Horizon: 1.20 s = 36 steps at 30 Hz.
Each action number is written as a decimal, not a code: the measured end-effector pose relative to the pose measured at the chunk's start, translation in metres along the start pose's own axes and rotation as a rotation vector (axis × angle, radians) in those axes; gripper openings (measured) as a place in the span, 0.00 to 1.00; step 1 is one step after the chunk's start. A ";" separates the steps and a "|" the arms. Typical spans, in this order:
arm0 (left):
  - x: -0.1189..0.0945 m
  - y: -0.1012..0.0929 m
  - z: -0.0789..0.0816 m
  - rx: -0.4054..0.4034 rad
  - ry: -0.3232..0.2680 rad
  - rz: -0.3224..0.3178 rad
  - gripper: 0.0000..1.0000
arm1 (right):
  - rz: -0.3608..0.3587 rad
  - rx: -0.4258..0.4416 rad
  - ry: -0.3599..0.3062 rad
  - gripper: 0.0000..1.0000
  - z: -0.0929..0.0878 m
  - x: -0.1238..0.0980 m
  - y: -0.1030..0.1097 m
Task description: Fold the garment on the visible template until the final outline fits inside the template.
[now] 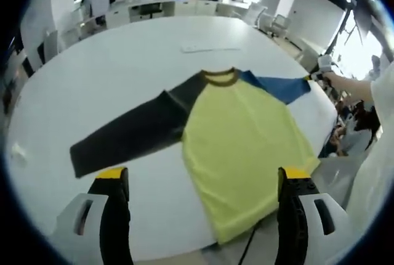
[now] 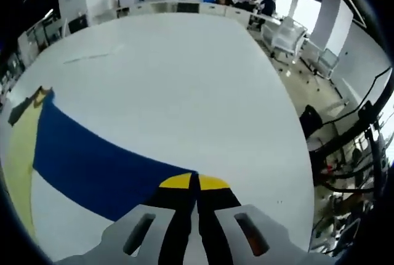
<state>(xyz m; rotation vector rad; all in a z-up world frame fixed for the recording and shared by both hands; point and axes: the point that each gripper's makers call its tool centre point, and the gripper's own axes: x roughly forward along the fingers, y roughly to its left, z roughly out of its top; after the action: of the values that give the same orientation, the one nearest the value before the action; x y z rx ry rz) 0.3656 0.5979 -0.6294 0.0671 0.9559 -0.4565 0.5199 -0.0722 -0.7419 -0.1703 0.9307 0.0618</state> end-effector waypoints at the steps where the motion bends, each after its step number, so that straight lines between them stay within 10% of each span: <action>1: 0.000 0.000 0.000 0.001 0.000 0.000 0.97 | -0.004 0.004 0.001 0.02 0.001 0.001 -0.002; 17: -0.001 0.000 -0.001 -0.011 -0.018 -0.006 0.97 | -0.013 -0.062 0.038 0.02 0.008 -0.015 -0.013; 36: -0.018 -0.004 0.006 0.008 -0.107 -0.041 0.96 | 0.046 -0.059 -0.088 0.02 0.069 -0.113 0.024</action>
<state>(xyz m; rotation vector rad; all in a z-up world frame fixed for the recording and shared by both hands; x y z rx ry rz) 0.3604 0.5987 -0.6111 0.0299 0.8520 -0.4964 0.5046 -0.0340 -0.6137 -0.1994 0.8459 0.1381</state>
